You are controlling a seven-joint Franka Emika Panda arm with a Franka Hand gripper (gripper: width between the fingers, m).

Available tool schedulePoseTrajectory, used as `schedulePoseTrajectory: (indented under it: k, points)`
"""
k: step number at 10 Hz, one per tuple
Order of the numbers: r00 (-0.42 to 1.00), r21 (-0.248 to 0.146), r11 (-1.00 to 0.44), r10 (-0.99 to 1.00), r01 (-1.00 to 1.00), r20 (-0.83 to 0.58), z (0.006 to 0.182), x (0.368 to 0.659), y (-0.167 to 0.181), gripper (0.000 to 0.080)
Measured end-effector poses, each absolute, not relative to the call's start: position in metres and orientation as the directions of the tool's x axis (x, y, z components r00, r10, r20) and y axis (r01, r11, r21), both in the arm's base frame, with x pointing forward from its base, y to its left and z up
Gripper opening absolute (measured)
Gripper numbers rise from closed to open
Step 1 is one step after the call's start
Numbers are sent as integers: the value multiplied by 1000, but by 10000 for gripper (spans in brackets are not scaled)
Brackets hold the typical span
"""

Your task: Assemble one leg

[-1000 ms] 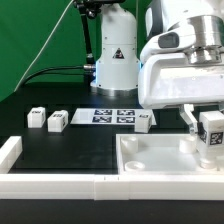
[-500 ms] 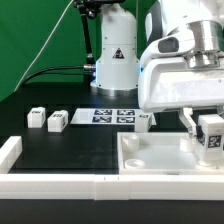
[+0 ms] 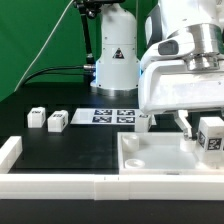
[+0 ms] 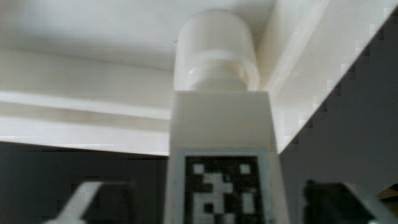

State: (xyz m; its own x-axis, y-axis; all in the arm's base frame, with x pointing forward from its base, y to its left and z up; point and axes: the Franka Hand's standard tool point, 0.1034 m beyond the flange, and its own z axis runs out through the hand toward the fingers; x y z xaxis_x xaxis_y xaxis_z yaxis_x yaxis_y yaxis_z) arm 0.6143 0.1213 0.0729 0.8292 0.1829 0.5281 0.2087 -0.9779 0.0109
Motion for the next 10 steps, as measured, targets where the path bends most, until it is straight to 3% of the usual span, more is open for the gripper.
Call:
schedulePoseTrajectory:
  k: [1,3,10]
  points:
    - [829,11,-978,183,209,528,73,614,121,623]
    - [829,11,-978,183,209,528,73,614,121,644]
    - [883,-4,-978,186,208,431,80,607,117,649]
